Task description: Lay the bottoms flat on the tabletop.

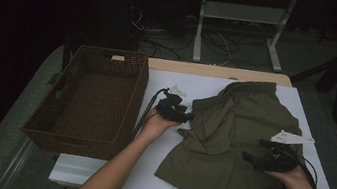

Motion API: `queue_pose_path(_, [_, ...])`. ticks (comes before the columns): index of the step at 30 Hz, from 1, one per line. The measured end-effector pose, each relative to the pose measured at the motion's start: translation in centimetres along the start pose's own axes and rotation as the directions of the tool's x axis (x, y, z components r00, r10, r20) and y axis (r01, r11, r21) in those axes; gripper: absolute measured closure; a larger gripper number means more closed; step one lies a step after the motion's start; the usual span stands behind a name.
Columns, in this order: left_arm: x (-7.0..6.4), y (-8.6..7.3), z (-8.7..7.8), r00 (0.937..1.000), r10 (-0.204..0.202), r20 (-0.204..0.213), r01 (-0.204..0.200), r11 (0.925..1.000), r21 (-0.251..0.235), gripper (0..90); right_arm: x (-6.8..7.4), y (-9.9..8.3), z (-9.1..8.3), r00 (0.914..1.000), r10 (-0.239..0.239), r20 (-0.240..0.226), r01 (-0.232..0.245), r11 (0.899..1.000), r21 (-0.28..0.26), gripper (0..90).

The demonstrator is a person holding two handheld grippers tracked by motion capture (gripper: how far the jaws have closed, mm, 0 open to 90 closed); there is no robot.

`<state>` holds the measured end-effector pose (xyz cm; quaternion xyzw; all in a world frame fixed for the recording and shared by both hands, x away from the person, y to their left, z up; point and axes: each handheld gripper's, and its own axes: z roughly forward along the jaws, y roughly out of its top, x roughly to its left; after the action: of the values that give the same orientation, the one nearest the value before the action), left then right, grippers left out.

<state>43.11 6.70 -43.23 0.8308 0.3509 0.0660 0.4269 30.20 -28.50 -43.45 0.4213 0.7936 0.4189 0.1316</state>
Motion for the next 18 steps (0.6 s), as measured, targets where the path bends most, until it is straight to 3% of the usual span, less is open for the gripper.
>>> queue_pose_path(8, [0.7,0.6,2.1,0.9999,-0.011,-0.007,0.011,0.9999,-0.012,46.5,-0.1,0.0,0.0,1.0000,0.000,-0.005,0.000,1.000,-0.001,12.6])
queue_pose_path(14, [0.6,0.2,3.8,0.9999,0.009,-0.012,-0.009,0.9994,0.033,46.4,-0.1,0.0,-0.1,1.0000,0.002,-0.005,-0.002,1.000,-0.002,12.6])
queue_pose_path(17, [0.5,0.3,4.0,0.9999,0.007,-0.016,-0.006,0.9998,0.020,50.3,-0.1,0.0,-0.1,1.0000,0.004,-0.004,-0.004,1.000,-0.004,12.6])
queue_pose_path(18, [0.5,0.3,4.0,0.9994,0.025,-0.023,-0.024,0.9994,0.025,53.4,-0.1,0.0,-0.1,1.0000,0.003,-0.004,-0.003,1.000,-0.002,12.6])
